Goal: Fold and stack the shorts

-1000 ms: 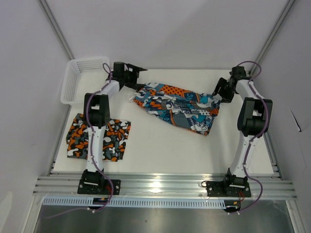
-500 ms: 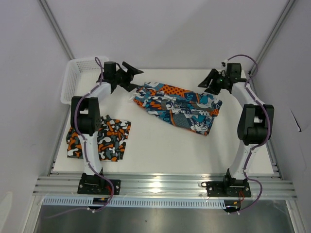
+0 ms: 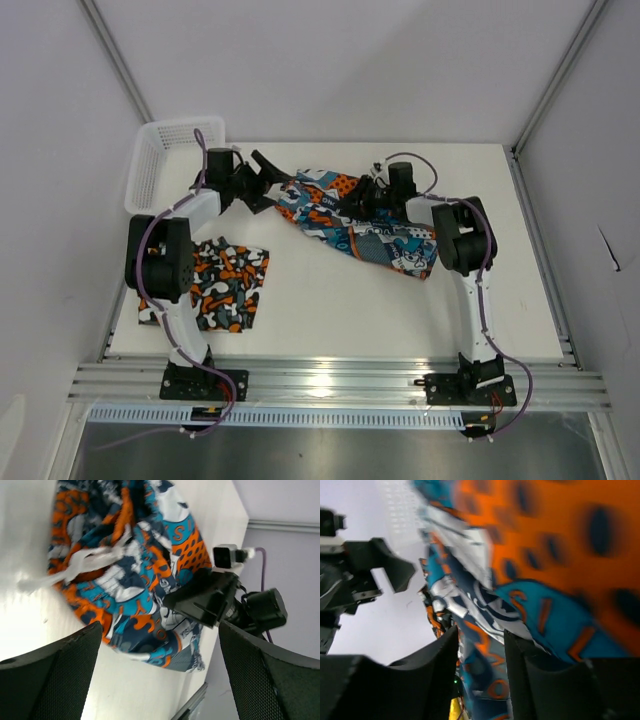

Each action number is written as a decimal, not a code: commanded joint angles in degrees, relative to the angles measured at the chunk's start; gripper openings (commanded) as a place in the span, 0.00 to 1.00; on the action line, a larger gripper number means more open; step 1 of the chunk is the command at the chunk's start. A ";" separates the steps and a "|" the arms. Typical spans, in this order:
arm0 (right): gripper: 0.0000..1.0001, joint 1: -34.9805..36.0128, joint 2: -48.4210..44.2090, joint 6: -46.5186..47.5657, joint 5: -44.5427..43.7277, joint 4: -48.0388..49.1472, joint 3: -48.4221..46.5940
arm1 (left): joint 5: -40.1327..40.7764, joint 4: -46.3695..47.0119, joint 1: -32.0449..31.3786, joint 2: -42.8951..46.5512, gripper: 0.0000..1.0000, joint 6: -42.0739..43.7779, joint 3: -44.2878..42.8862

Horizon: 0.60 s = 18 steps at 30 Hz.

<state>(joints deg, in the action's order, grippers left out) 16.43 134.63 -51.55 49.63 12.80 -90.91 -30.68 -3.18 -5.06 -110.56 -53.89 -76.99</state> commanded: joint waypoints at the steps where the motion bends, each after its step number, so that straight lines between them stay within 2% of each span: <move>1: 0.42 0.01 1.60 -7.34 3.20 8.58 2.57 | 1.14 1.86 -0.04 7.89 0.99 3.44 6.12; 6: 0.39 1.06 -3.04 7.65 -0.14 -5.57 10.12 | 3.51 1.16 -1.70 13.61 0.99 5.45 11.05; 9: 0.38 0.28 -8.75 15.12 -0.93 -9.27 19.87 | 5.80 -0.51 -3.64 16.60 0.99 7.65 12.91; 11: 0.38 -0.16 -12.87 20.23 -2.60 -16.37 24.44 | 7.20 -2.00 -4.96 17.57 0.99 8.53 13.44; 13: 0.39 -0.78 -15.43 27.27 -4.18 -23.13 26.22 | 8.08 -2.35 -6.01 18.54 0.99 10.64 13.89; 15: 0.39 -1.48 -19.20 30.35 -6.29 -26.32 28.15 | 9.84 -4.72 -7.07 18.37 0.99 13.54 12.66; 18: 0.40 -3.24 -24.30 33.79 -11.55 -32.03 28.43 | 8.19 -5.69 -7.59 17.40 0.99 16.18 11.07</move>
<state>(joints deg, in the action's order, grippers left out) 15.03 115.18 -27.92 47.57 -7.55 -63.51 -23.51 -6.87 -12.16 -94.06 -43.33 -63.92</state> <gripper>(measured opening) 0.391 0.991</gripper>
